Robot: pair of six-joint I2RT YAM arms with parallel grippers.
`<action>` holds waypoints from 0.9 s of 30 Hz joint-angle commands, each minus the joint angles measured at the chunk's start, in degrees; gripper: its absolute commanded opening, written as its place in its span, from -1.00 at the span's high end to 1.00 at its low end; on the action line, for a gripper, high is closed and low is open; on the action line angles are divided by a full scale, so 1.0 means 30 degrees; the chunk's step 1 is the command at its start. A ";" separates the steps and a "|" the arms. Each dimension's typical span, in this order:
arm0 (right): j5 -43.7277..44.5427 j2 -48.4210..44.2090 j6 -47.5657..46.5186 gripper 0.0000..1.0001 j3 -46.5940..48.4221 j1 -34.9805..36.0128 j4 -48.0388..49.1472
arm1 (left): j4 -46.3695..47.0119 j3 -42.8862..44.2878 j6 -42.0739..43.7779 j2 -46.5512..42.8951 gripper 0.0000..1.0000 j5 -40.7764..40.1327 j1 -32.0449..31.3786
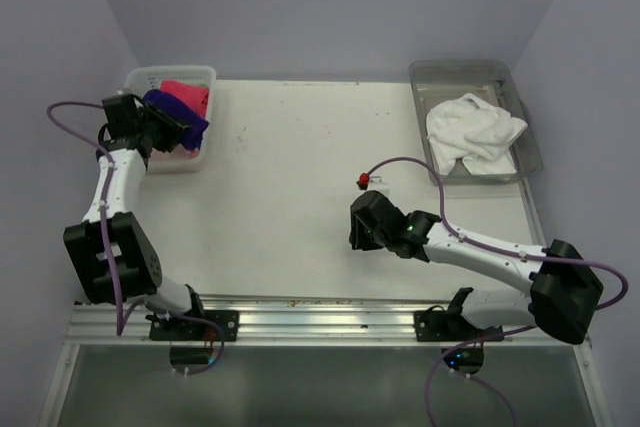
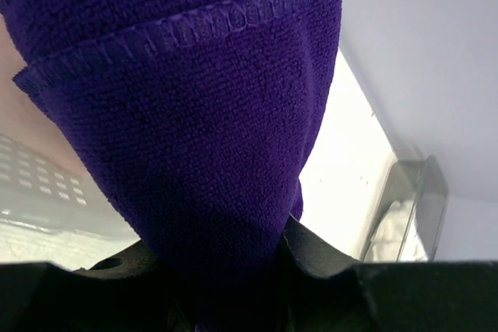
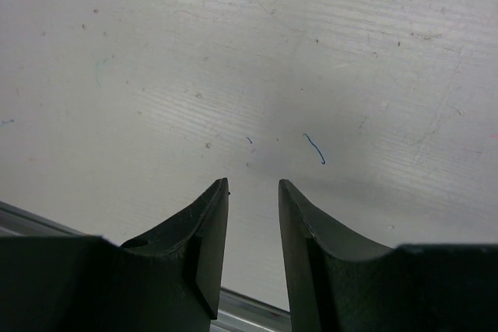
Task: Roll the towels
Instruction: Place the rolled towel into the container
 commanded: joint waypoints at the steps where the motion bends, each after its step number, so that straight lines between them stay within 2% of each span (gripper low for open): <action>1: 0.1017 -0.0104 -0.0405 0.27 0.0884 0.0075 -0.0813 | 0.3280 0.0602 -0.1904 0.0570 0.25 -0.0183 0.0807; 8: 0.0519 0.0160 -0.0083 0.27 0.1148 0.0075 -0.0754 | 0.7761 0.0480 -0.4135 0.3317 0.20 -0.0711 0.1306; 14: 0.0753 -0.0015 0.0122 0.27 0.1207 0.0075 -0.1076 | 0.8148 0.0630 -0.4019 0.5258 0.20 -0.1587 0.1394; 20: 0.0900 0.0013 0.0385 0.26 0.1206 0.0075 -0.1252 | 0.8588 -0.1449 -0.4225 0.4207 0.16 -0.2232 0.1452; 27: 0.0607 0.0365 0.0298 0.27 0.1411 0.0075 -0.0872 | 0.7536 -0.1716 -0.4108 0.3970 0.12 -0.2408 0.1716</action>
